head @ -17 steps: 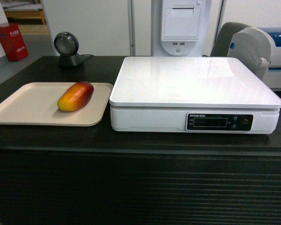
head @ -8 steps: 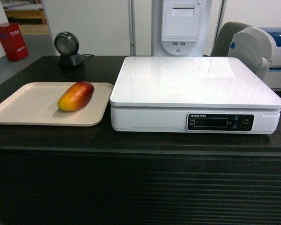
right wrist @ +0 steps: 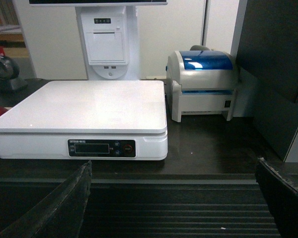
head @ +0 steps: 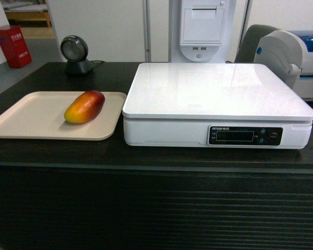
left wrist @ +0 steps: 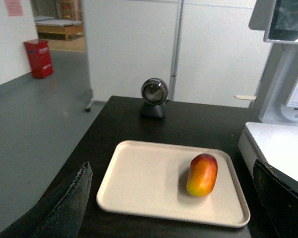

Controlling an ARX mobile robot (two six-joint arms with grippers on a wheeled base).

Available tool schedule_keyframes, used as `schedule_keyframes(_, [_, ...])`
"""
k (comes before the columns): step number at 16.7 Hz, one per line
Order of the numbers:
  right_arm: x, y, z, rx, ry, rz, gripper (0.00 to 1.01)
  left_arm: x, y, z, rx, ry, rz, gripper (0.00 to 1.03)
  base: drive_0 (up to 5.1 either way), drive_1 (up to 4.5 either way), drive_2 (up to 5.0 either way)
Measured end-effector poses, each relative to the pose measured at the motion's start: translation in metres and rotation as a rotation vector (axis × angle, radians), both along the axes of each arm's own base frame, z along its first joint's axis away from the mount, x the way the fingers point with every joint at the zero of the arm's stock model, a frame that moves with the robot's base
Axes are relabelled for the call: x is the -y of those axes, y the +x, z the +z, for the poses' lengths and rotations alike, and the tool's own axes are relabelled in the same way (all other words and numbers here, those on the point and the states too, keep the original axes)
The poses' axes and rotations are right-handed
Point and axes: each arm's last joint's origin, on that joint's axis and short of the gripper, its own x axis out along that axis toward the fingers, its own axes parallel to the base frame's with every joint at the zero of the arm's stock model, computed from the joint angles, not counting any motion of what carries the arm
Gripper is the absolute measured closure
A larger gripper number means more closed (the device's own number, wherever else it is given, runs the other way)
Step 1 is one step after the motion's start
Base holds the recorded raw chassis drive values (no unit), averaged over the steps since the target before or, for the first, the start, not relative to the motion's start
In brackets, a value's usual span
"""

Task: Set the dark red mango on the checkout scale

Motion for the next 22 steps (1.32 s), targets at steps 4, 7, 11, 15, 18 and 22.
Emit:
schedule_keyframes(4, [0.000, 0.000, 0.000, 0.000, 0.000, 0.000, 0.03, -0.012, 0.085, -0.006, -0.150, 0.011, -0.126, 0.05, 0.0, 0.00, 0.0])
schedule_keyframes(7, [0.000, 0.000, 0.000, 0.000, 0.000, 0.000, 0.03, -0.010, 0.149, -0.024, -0.266, 0.031, -0.224, 0.05, 0.0, 0.00, 0.0])
schedule_keyframes(11, [0.000, 0.000, 0.000, 0.000, 0.000, 0.000, 0.03, 0.002, 0.216, -0.044, -0.375, 0.077, -0.308, 0.05, 0.0, 0.00, 0.0])
schedule_keyframes(15, [0.000, 0.000, 0.000, 0.000, 0.000, 0.000, 0.03, 0.019, 0.253, -0.066, -0.466, 0.101, -0.362, 0.05, 0.0, 0.00, 0.0])
schedule_keyframes(18, [0.000, 0.000, 0.000, 0.000, 0.000, 0.000, 0.03, 0.053, 0.260, -0.072, -0.553, 0.129, -0.452, 0.05, 0.0, 0.00, 0.0])
schedule_keyframes(22, [0.000, 0.000, 0.000, 0.000, 0.000, 0.000, 0.03, 0.062, 0.254, -0.090, -0.621, 0.146, -0.480, 0.05, 0.0, 0.00, 0.0])
